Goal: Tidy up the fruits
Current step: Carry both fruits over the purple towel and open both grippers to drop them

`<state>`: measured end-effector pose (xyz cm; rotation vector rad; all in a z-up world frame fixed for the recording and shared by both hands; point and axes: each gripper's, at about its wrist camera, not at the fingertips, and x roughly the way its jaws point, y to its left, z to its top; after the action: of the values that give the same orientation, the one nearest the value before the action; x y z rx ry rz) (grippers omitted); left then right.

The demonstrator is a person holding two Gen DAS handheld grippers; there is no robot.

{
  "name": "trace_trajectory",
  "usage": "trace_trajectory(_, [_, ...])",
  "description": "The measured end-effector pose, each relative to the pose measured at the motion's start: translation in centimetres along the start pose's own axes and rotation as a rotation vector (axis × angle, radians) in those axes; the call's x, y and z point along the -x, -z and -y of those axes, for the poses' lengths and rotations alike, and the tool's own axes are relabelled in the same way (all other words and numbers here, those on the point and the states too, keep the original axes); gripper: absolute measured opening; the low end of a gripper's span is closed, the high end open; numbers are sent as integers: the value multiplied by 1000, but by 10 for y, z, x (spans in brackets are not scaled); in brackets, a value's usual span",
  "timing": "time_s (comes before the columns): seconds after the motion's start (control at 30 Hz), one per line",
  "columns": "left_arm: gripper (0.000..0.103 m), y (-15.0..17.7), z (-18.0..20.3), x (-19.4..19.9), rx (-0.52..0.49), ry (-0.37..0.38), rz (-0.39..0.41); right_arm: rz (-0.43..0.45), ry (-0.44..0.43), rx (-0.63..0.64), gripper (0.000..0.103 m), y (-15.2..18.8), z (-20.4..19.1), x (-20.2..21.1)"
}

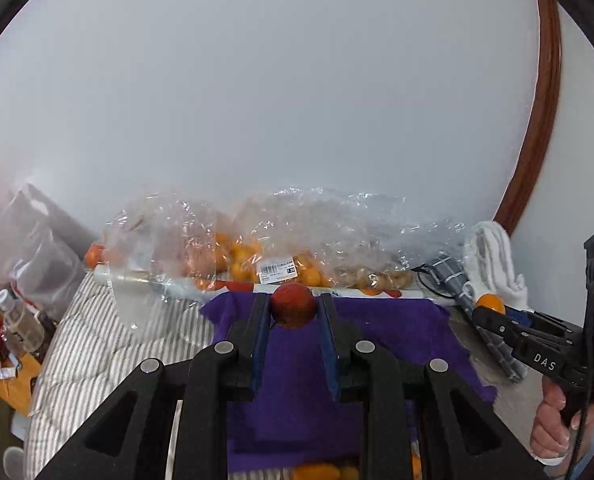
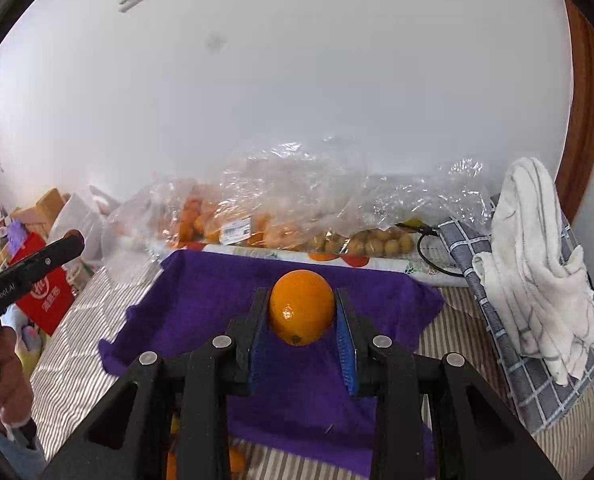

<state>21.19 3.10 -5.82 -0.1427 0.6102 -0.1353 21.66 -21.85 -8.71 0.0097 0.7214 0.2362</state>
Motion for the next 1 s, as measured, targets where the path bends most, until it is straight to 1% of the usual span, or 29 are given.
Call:
trace_trajectory(0.1, [23, 7, 1, -26, -12, -2, -30, -22, -1, -25, 31, 4, 9, -22])
trace_trajectory(0.2, [23, 17, 1, -54, -23, -11, -77, -46, 5, -37, 31, 10, 16, -40])
trace_trajectory(0.37, [23, 37, -9, -77, -26, -28, -127, -99, 33, -51, 31, 20, 29, -67])
trace_trajectory(0.6, [23, 49, -25, -93, 28, -22, -193, -151, 68, -47, 31, 37, 34, -86])
trace_trajectory(0.67, [23, 52, -26, -96, 29, -31, -199, -163, 65, -45, 31, 40, 34, -89])
trace_trajectory(0.8, [23, 54, -29, -99, 41, -24, -205, -187, 62, -42, 31, 46, 33, -96])
trace_trajectory(1.0, [23, 60, -34, -107, 46, -47, -227, -210, 61, -37, 31, 53, 31, -103])
